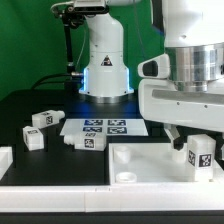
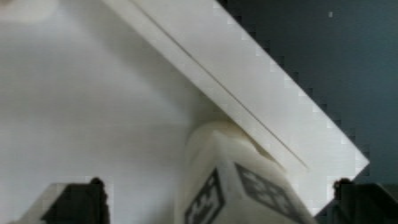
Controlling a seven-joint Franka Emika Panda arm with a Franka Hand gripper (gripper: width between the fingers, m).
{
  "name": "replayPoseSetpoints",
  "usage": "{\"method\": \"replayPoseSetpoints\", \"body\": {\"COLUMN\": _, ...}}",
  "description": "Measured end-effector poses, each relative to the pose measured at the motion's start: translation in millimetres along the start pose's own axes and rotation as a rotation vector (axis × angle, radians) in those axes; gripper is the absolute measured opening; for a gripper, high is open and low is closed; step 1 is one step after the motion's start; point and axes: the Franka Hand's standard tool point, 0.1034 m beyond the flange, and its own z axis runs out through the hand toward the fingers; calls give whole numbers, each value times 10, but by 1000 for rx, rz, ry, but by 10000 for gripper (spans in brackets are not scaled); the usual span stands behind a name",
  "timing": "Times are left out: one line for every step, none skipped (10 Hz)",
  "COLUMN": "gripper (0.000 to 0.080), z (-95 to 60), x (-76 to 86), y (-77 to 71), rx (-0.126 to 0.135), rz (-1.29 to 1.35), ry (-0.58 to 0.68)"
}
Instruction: Assemble one leg
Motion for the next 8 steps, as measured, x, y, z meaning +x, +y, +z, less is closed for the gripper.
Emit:
{"method": "replayPoseSetpoints", "body": {"gripper": 647, "z": 8, "x": 5, "y": 7, "rx": -1, "rz": -42, "ry": 0}}
{"method": "replayPoseSetpoints", "body": {"gripper": 647, "z": 9, "x": 11, "y": 13, "rx": -3, "rz": -126, "ry": 1}}
{"method": "replayPoseSetpoints", "body": {"gripper": 649, "z": 9, "x": 15, "y": 16, "rx": -3, "rz": -200, "ry": 1}}
{"method": "replayPoseSetpoints", "body": {"gripper": 649, "z": 6, "x": 14, "y": 12, "rx": -10, "rz": -296, "ry": 6}}
{"method": "replayPoseSetpoints", "body": {"gripper": 649, "z": -8, "x": 13, "y": -16, "rx": -45, "rz": -522, "ry": 31}}
{"method": "replayPoseSetpoints", "body": {"gripper": 649, "z": -10, "x": 21, "y": -23, "rx": -54, "rz": -600, "ry": 37}}
{"method": "replayPoseSetpoints", "body": {"gripper": 649, "z": -8, "x": 32, "y": -13, "rx": -53, "rz": -579, "ry": 37}}
{"method": "replayPoseSetpoints", "body": {"gripper": 649, "z": -8, "x": 31, "y": -14, "rx": -53, "rz": -561, "ry": 38}}
